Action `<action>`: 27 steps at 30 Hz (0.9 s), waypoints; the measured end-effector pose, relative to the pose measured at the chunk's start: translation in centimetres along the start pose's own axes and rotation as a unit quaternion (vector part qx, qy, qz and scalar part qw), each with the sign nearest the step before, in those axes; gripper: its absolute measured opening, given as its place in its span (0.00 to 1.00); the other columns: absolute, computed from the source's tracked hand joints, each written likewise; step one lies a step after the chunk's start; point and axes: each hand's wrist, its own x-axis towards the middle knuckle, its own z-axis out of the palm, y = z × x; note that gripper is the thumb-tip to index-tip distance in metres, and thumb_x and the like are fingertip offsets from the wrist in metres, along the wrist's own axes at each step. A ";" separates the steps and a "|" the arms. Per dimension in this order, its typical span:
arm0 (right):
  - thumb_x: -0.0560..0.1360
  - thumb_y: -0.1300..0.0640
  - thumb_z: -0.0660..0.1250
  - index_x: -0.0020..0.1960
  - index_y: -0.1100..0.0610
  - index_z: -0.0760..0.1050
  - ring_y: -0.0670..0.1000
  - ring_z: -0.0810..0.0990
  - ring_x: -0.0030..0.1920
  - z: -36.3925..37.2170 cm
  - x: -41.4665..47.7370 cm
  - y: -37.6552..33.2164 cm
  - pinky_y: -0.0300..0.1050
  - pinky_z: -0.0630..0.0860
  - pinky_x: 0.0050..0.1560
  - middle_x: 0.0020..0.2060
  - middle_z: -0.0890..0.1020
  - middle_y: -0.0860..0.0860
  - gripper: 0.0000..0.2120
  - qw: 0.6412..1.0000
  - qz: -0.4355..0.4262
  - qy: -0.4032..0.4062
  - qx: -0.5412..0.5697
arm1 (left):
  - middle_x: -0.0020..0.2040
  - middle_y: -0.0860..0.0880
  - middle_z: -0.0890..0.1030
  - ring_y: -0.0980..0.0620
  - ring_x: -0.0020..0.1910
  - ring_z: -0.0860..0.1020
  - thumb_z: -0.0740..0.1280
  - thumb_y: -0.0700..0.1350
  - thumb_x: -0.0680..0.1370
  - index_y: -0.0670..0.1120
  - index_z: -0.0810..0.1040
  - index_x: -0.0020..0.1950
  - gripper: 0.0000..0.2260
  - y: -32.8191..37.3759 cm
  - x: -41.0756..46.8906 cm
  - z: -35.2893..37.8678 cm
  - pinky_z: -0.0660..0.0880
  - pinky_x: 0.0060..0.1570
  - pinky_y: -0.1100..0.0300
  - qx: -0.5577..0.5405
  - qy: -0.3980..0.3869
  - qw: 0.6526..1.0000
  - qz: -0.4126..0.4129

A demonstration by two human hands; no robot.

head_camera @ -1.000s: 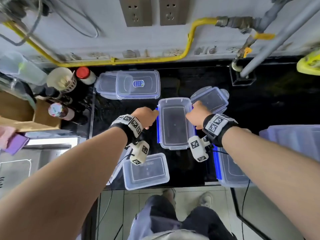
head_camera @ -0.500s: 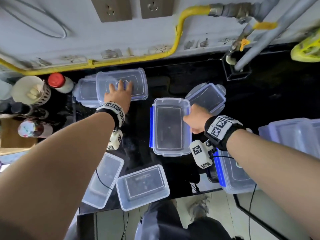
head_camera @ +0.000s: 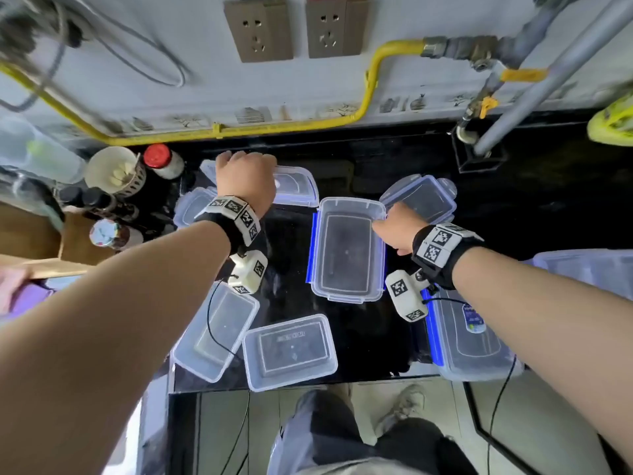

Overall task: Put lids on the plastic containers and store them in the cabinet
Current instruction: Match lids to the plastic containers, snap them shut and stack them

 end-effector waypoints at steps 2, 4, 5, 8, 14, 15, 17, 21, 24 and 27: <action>0.82 0.58 0.63 0.56 0.60 0.70 0.63 0.83 0.54 -1.0 0.1 -0.2 0.55 0.82 0.54 0.53 0.80 0.63 0.06 0.998 -0.018 0.037 0.039 | 0.44 0.47 0.85 0.39 0.54 0.80 0.63 0.37 0.75 0.48 0.85 0.49 0.13 0.6 -0.8 -1.3 0.63 0.74 0.41 -0.022 0.040 0.999 0.021; 0.82 0.66 0.61 0.53 0.60 0.70 0.63 0.83 0.53 -2.5 0.3 -0.6 0.52 0.74 0.47 0.53 0.80 0.64 0.03 0.998 -0.033 0.029 0.045 | 0.50 0.48 0.86 0.39 0.61 0.78 0.63 0.39 0.76 0.49 0.87 0.51 0.13 1.4 -1.7 -2.5 0.56 0.78 0.37 -0.054 0.089 0.993 0.050; 0.83 0.64 0.60 0.51 0.59 0.72 0.61 0.83 0.48 -3.1 0.1 -0.9 0.51 0.73 0.46 0.49 0.80 0.61 0.04 0.992 -0.028 0.016 0.120 | 0.52 0.49 0.86 0.39 0.63 0.77 0.64 0.39 0.76 0.50 0.88 0.50 0.13 1.9 -2.2 -3.2 0.55 0.78 0.35 -0.074 0.112 0.989 0.065; 0.85 0.47 0.62 0.53 0.57 0.74 0.53 0.79 0.40 -4.3 -0.9 -1.6 0.46 0.77 0.44 0.43 0.79 0.54 0.13 0.948 0.003 -0.092 0.305 | 0.59 0.43 0.84 0.35 0.65 0.77 0.68 0.38 0.76 0.47 0.89 0.50 0.11 3.6 -3.2 -4.9 0.67 0.70 0.37 -0.172 0.169 0.960 0.142; 0.84 0.45 0.66 0.54 0.57 0.82 0.55 0.87 0.52 -5.2 -2.6 0.5 0.52 0.81 0.61 0.52 0.86 0.55 0.15 0.869 -0.028 -0.211 0.447 | 0.76 0.34 0.71 0.36 0.76 0.70 0.71 0.29 0.76 0.41 0.84 0.64 0.18 7.7 -4.9 -5.0 0.66 0.74 0.51 -0.279 0.058 0.934 0.216; 0.85 0.51 0.65 0.49 0.59 0.81 0.52 0.86 0.44 -5.0 -2.6 0.7 0.47 0.82 0.53 0.45 0.85 0.55 0.13 0.865 -0.032 -0.194 0.462 | 0.76 0.33 0.70 0.34 0.75 0.70 0.72 0.30 0.76 0.41 0.84 0.66 0.19 8.0 -5.1 -4.5 0.69 0.74 0.48 -0.275 0.055 0.931 0.232; 0.87 0.59 0.60 0.42 0.60 0.76 0.50 0.80 0.33 -4.8 -2.7 1.0 0.43 0.78 0.40 0.35 0.79 0.54 0.16 0.867 -0.043 -0.166 0.467 | 0.78 0.34 0.67 0.34 0.77 0.69 0.73 0.30 0.75 0.43 0.80 0.71 0.24 8.1 -5.5 -3.6 0.72 0.72 0.46 -0.253 0.035 0.936 0.243; 0.88 0.62 0.57 0.46 0.59 0.73 0.51 0.73 0.35 -4.5 -2.5 1.5 0.46 0.73 0.40 0.36 0.74 0.55 0.13 0.872 -0.034 -0.130 0.470 | 0.81 0.40 0.62 0.40 0.77 0.69 0.65 0.25 0.75 0.50 0.68 0.81 0.37 7.6 -5.7 -1.6 0.72 0.72 0.51 -0.279 -0.003 0.953 0.115; 0.88 0.63 0.56 0.50 0.60 0.72 0.51 0.73 0.34 -3.8 -2.5 1.9 0.47 0.72 0.37 0.37 0.74 0.56 0.11 0.882 -0.052 -0.095 0.459 | 0.69 0.43 0.77 0.44 0.63 0.81 0.61 0.35 0.82 0.49 0.66 0.80 0.26 7.4 -5.3 -0.6 0.80 0.64 0.45 -0.460 -0.123 0.876 -0.072; 0.87 0.66 0.57 0.51 0.60 0.73 0.54 0.75 0.38 -2.8 -2.9 1.8 0.48 0.75 0.42 0.41 0.75 0.57 0.09 0.887 -0.061 -0.099 0.446 | 0.47 0.40 0.86 0.40 0.47 0.87 0.62 0.56 0.83 0.40 0.82 0.56 0.19 7.9 -5.1 -0.6 0.86 0.49 0.42 -0.540 -0.190 0.798 -0.189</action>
